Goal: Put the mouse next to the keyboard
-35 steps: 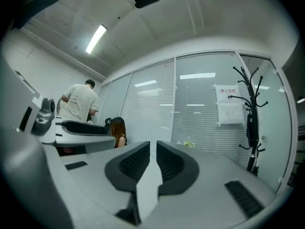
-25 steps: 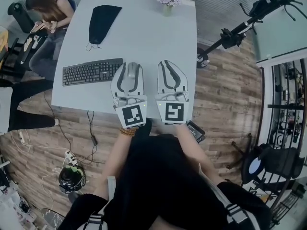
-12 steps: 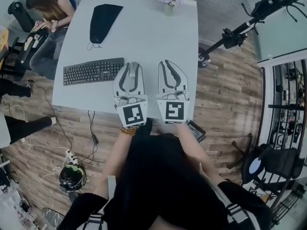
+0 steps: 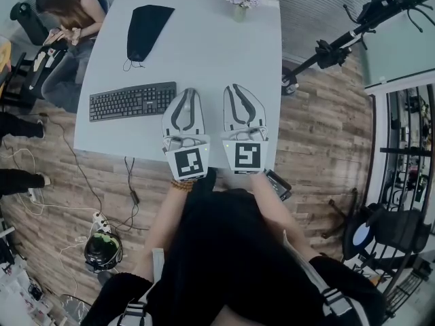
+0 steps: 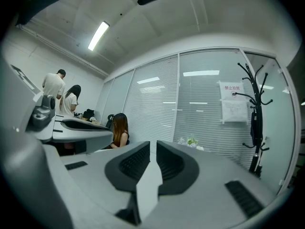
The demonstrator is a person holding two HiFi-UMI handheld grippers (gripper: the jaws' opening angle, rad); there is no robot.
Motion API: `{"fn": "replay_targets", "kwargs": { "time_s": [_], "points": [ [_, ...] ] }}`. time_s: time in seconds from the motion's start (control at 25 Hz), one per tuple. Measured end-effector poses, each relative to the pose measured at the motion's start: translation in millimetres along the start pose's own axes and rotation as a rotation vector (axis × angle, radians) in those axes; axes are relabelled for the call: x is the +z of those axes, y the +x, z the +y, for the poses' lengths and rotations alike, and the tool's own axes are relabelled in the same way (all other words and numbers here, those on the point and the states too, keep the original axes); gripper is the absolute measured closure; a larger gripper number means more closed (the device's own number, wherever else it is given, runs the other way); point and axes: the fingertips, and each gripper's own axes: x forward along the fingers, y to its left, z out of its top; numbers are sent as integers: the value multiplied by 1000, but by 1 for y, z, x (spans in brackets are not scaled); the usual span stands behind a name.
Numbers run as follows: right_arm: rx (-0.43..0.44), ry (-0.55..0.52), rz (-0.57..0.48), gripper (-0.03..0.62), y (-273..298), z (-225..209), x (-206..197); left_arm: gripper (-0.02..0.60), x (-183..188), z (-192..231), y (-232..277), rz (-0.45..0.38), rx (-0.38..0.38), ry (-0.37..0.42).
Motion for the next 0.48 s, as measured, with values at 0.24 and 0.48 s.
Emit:
{"fn": "replay_targets", "kwargs": {
  "time_s": [0.24, 0.48],
  "points": [
    [3, 21, 6, 565, 2, 4, -2, 549, -5, 4, -1, 15, 0, -4],
    [13, 2, 21, 565, 6, 9, -6, 560, -5, 8, -1, 1, 5, -19]
  ]
}}
